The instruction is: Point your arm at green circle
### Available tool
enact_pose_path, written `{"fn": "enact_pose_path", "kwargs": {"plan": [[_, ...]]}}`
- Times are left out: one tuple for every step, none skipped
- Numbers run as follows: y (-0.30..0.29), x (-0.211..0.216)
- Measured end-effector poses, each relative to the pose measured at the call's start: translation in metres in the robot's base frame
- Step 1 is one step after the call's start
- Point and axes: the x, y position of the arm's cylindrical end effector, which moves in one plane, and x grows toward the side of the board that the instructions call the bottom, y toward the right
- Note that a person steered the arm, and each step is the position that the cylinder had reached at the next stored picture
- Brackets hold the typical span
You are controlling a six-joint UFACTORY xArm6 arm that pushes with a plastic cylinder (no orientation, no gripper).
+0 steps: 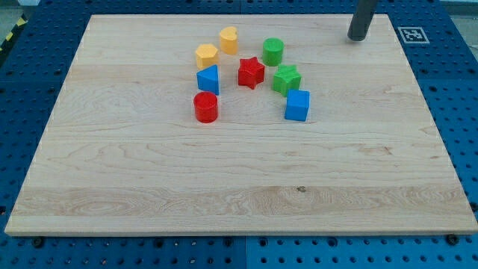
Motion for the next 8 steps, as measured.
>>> {"fn": "enact_pose_path", "kwargs": {"plan": [[0.000, 0.000], [0.000, 0.001], [0.000, 0.001], [0.000, 0.001], [0.000, 0.001], [-0.034, -0.001], [-0.102, -0.005], [-0.110, -0.004]]}}
